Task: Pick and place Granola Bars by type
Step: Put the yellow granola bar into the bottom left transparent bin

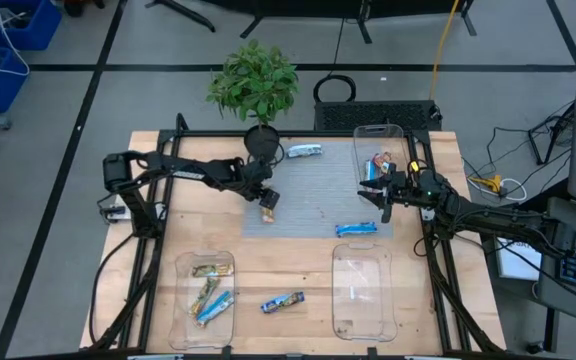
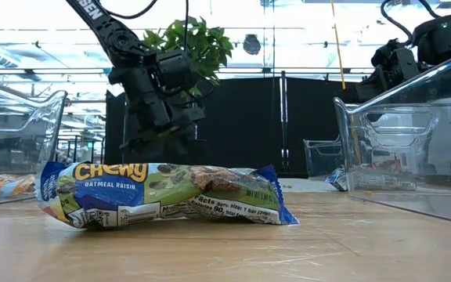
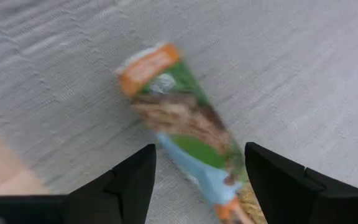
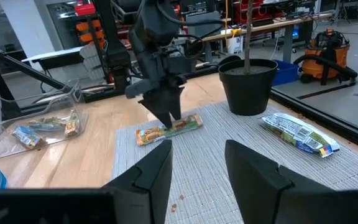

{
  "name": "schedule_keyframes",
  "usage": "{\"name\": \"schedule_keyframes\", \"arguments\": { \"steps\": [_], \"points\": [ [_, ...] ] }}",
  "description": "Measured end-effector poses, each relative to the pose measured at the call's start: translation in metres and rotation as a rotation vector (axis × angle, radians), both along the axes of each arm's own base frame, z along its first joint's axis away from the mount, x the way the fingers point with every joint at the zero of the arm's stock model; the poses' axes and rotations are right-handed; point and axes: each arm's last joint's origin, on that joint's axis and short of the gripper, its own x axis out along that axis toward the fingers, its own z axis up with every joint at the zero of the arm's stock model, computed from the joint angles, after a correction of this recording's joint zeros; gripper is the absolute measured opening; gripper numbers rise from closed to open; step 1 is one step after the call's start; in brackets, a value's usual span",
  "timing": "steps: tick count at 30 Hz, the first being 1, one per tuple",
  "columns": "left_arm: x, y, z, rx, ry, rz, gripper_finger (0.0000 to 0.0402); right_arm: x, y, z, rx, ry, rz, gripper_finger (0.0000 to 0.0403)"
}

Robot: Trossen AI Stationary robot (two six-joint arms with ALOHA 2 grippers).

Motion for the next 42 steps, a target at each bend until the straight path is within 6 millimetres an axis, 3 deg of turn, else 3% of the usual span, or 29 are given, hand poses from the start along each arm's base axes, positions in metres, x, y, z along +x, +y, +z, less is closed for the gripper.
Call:
{"name": "schedule_keyframes", "arguments": {
  "steps": [9,22,27,34,42],
  "points": [
    [0.002,-0.008,-0.003,-0.021,0.008,-0.058,0.0187,0.000,0.000,0.000,0.002,0.000,0.000,0.0139],
    [0.004,-0.008,-0.002,0.042,0.002,-0.151,0.0013,0.000,0.000,0.000,0.004,0.000,0.001,0.0139],
    [0.003,-0.007,-0.001,0.094,0.006,-0.206,0.0005,0.000,0.000,0.000,0.005,0.001,0.002,0.0139],
    [0.006,-0.025,0.027,0.188,-0.091,-0.275,0.0003,0.000,0.000,-0.003,0.016,0.024,0.001,0.0139],
    [-0.006,-0.076,0.082,0.376,-0.229,-0.393,0.0001,0.000,0.000,-0.004,0.023,0.036,0.000,0.0139]
  ]
}}
